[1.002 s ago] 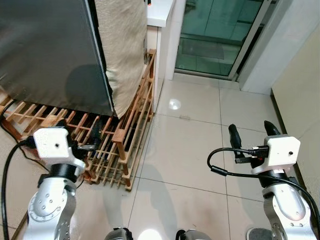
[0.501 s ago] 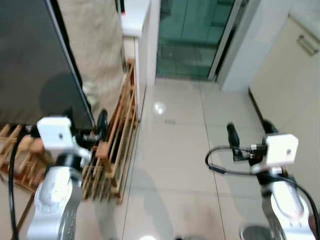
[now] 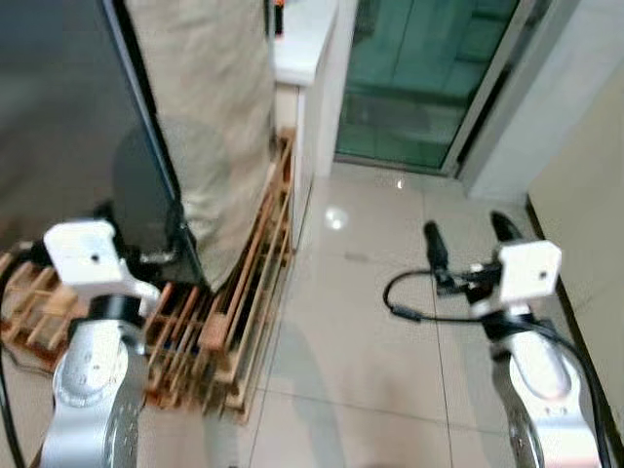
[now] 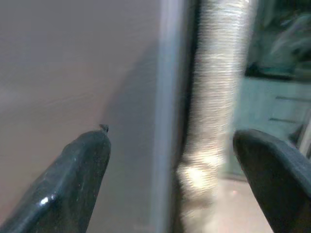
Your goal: Restocking fridge
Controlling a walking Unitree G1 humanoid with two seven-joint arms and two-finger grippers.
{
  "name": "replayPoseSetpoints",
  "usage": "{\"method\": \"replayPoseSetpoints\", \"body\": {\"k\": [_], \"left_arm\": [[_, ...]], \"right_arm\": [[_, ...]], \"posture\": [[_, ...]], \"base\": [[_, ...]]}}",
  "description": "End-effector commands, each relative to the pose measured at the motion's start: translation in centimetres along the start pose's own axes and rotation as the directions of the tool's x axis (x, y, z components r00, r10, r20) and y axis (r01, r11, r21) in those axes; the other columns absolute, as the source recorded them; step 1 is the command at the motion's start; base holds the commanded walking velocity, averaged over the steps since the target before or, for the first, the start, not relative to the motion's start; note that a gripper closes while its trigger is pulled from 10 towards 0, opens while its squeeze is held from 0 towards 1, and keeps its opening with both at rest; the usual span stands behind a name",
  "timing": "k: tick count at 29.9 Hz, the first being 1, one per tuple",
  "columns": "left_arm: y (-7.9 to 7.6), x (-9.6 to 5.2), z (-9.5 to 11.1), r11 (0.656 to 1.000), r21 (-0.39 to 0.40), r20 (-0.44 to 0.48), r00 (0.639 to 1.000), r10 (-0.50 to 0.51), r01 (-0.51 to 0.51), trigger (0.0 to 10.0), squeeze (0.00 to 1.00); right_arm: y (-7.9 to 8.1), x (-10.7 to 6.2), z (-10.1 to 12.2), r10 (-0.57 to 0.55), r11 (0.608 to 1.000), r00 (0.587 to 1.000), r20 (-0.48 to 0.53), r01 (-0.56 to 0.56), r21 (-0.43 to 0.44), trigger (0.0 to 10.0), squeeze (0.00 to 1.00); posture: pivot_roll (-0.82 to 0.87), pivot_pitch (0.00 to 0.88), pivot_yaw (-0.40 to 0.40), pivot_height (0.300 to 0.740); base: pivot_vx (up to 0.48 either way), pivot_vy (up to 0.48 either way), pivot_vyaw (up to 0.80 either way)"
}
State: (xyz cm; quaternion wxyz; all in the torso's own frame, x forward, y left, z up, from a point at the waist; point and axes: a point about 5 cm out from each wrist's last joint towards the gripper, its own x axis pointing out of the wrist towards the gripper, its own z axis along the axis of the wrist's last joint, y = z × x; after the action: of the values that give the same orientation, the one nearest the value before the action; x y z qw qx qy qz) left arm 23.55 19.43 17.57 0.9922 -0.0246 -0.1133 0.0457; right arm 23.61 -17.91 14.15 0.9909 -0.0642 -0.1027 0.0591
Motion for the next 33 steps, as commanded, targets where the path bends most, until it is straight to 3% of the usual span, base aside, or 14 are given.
{"method": "replayPoseSetpoints", "body": {"k": [1,4,8,11,16,17,21,27,33], "left_arm": [[-0.3,0.0,0.1,1.0,0.008,-0.001,1.0,-0.011,0.011,10.0,0.0],[-0.6,0.5,0.2,1.0,0.007,0.003,1.0,-0.018,0.018,10.0,0.0],[-2.3,3.2,-0.3,0.995,-0.014,-0.045,0.994,-0.102,0.101,10.0,0.0],[-3.6,4.4,-0.4,0.99,-0.015,-0.054,0.988,-0.142,0.141,10.0,0.0],[-4.4,5.6,-0.2,0.989,-0.046,-0.042,0.989,-0.142,0.14,10.0,0.0],[-4.6,6.7,-0.2,0.991,-0.069,-0.047,0.991,-0.122,0.118,10.0,0.0],[-4.4,8.2,-0.5,0.994,-0.101,-0.084,0.996,-0.041,0.033,10.0,0.0],[-3.8,9.0,0.2,0.995,-0.098,-0.048,0.999,-0.005,0.0,10.0,0.0],[-2.4,6.5,0.0,0.995,-0.077,-0.034,0.997,-0.063,0.06,10.0,0.0]], "right_arm": [[-0.2,-0.1,-0.2,-0.007,1.0,1.0,-0.011,0.007,-0.013,10.0,0.0],[-0.2,-0.1,-0.3,-0.003,1.0,1.0,-0.012,0.003,-0.013,10.0,0.0],[-0.1,0.2,-0.5,0.0,1.0,1.0,-0.012,0.0,-0.007,10.0,0.0],[0.1,0.3,-0.5,0.002,1.0,1.0,-0.011,-0.002,-0.005,10.0,0.0],[0.2,0.3,-0.5,0.002,1.0,1.0,-0.01,-0.002,-0.004,10.0,0.0],[0.2,0.2,-0.5,0.0,1.0,1.0,-0.011,0.0,-0.002,10.0,0.0],[0.2,0.0,-0.7,-0.003,1.0,1.0,-0.016,0.003,-0.002,10.0,0.0],[0.1,-0.2,-0.7,-0.007,1.0,1.0,-0.024,0.007,-0.008,10.0,0.0],[-0.1,-0.5,-0.8,-0.017,1.0,0.999,-0.028,0.017,-0.01,10.0,0.0]], "posture": [[-0.1,0.048,-0.03,0.74],[-0.1,0.048,-0.03,0.74],[-0.1,0.046,-0.027,0.74],[-0.11,0.047,-0.022,0.74],[-0.12,0.049,-0.018,0.74],[-0.13,0.052,-0.016,0.74],[-0.14,0.06,-0.016,0.74],[-0.15,0.065,-0.01,0.74],[-0.14,0.075,-0.006,0.74]], "base": [[0.0,0.0,0.0],[0.0,0.0,0.0],[0.0,0.0,0.0],[0.0,0.0,0.0],[0.0,0.0,0.0],[0.0,0.0,0.0],[0.0,0.0,0.0],[0.0,0.0,0.0],[0.0,0.0,0.0]]}}
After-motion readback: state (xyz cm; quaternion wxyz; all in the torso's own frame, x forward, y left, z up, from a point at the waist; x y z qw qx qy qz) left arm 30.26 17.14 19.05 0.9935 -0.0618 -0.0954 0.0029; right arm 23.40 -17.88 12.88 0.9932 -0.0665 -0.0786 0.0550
